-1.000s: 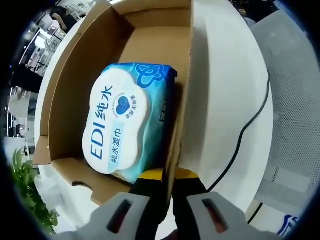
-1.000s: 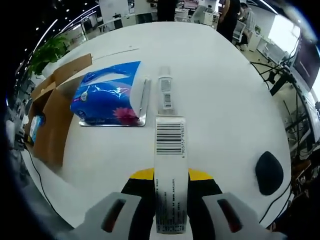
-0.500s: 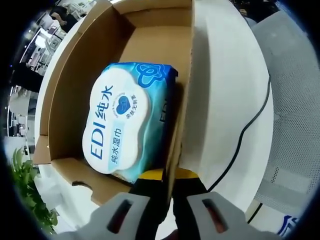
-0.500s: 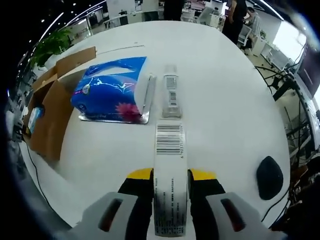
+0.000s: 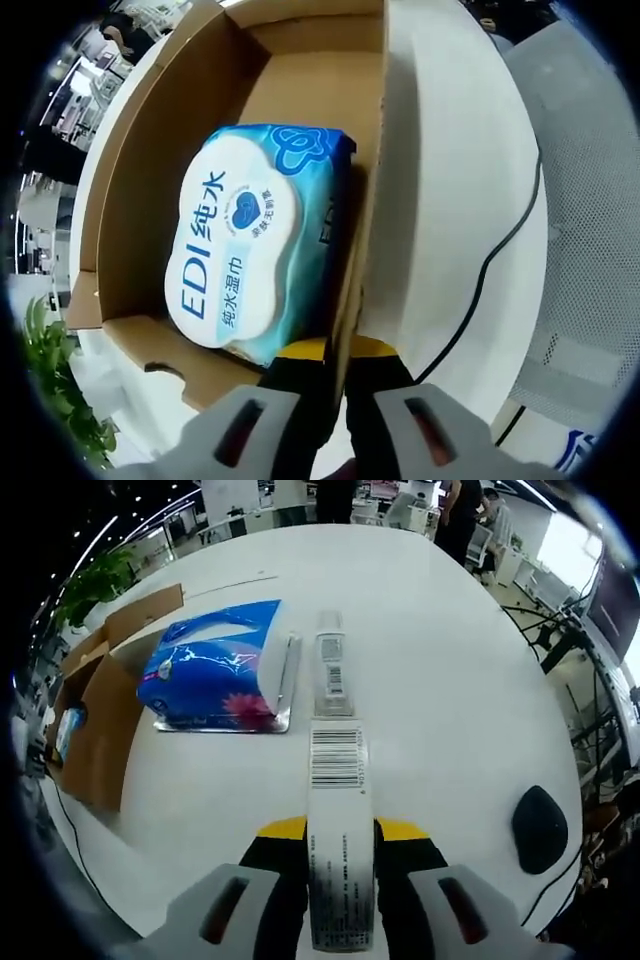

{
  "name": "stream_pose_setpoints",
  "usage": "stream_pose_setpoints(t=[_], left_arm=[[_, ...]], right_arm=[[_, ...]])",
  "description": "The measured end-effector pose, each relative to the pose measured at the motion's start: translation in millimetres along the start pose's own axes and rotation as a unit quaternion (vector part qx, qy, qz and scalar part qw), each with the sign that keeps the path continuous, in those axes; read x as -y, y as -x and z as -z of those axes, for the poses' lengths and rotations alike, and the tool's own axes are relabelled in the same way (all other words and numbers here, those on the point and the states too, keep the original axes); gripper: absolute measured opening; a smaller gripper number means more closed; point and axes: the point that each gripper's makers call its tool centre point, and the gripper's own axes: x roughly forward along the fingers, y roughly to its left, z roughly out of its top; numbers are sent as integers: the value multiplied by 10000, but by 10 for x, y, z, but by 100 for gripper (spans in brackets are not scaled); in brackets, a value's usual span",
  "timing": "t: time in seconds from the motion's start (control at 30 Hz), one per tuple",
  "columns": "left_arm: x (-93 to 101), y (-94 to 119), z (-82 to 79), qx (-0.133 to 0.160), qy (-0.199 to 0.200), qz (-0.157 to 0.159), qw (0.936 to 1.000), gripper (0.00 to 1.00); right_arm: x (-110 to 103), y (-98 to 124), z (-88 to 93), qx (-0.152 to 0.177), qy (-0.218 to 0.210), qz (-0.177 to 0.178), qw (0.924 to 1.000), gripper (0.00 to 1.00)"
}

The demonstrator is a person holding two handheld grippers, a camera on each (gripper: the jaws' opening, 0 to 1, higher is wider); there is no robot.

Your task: Operate the shoe box by opening the lid, removing the specified soft item, and placing it in the target area until the item is outside and the box remains undamaged.

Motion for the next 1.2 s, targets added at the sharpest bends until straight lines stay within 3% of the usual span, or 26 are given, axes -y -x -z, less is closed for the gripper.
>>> stream_pose_setpoints(t=[0.1, 0.27, 0.33, 0.57, 0.73, 0.8, 0.93, 1.03, 1.1, 1.2], left_arm=[[1, -1, 1, 11, -14, -7, 10000, 3], [1, -2, 1, 6, -25, 3, 10000, 3], [-1, -2, 0, 17, -44, 3, 10000, 3], [-2, 6, -3, 25, -32, 19, 10000, 2], [-2, 5, -3, 36, -66, 11, 10000, 2], [-1, 2, -2, 39, -66, 6, 10000, 3], [8, 10, 0, 43, -79, -9, 10000, 3], [7, 8, 1, 47, -80, -7, 10000, 3], [6, 7, 2, 46, -81, -12, 10000, 3], [4, 5, 2, 56, -81, -30, 9999, 3]], right_arm=[[-5, 44, 17, 21, -40, -12, 10000, 44], [-8, 219, -30, 284, 112, 41, 9995, 51], [-16, 311, -78, 472, 133, 58, 9988, 51], [-62, 505, -27, 512, 295, 101, 9982, 51], [-80, 731, -103, 671, 334, 190, 9970, 56], [-128, 840, -177, 878, 413, 175, 9951, 57], [-244, 1058, -286, 1131, 823, 195, 9900, 57], [-372, 1165, -247, 1085, 1057, 132, 9884, 55], [-425, 1229, -258, 1205, 1390, 203, 9827, 54], [-546, 1288, -194, 1188, 1431, 139, 9825, 54]])
